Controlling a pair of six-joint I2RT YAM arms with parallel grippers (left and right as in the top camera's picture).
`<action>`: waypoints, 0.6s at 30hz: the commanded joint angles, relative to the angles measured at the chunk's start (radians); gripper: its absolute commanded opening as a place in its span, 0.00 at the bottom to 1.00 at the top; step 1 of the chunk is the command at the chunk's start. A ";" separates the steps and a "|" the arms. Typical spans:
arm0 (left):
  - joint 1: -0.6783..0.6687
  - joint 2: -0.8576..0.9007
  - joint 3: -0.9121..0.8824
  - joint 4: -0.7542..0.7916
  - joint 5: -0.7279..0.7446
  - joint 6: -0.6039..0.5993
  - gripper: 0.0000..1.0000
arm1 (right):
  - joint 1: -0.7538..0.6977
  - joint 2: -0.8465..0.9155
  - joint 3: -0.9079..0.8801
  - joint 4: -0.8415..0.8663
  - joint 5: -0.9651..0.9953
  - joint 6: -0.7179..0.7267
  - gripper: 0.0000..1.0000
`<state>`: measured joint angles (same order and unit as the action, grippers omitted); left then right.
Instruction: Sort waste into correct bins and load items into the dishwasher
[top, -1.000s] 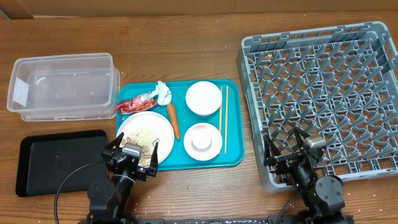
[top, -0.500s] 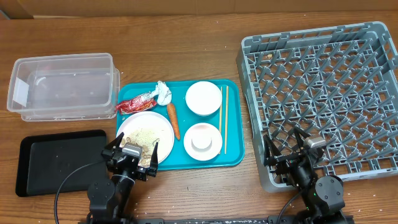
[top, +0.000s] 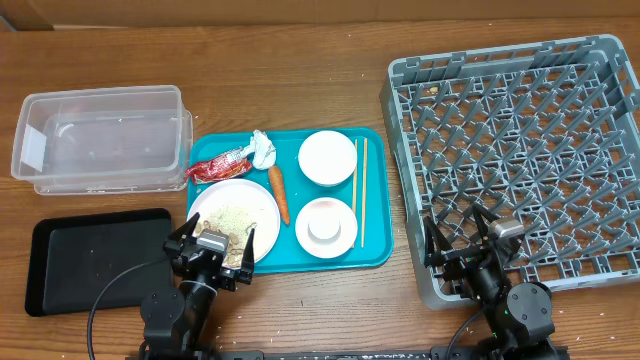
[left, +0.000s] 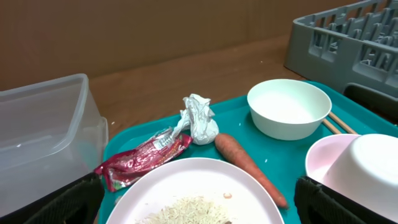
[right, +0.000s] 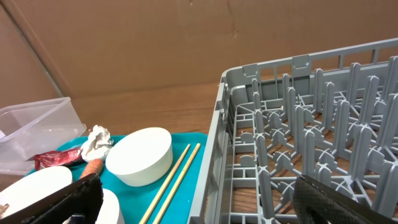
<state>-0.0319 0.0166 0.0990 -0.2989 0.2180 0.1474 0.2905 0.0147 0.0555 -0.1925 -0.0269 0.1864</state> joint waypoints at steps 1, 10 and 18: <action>0.005 -0.012 -0.006 0.042 0.104 -0.050 1.00 | 0.004 -0.012 -0.002 0.009 -0.005 0.014 1.00; 0.005 -0.003 0.152 0.199 0.217 -0.328 1.00 | 0.004 0.029 0.251 -0.159 -0.098 0.144 1.00; 0.005 0.286 0.644 -0.203 0.085 -0.272 1.00 | 0.004 0.426 0.793 -0.630 -0.203 0.202 1.00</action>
<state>-0.0319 0.1791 0.5793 -0.4149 0.3531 -0.1501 0.2905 0.3016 0.6937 -0.7605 -0.1539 0.3637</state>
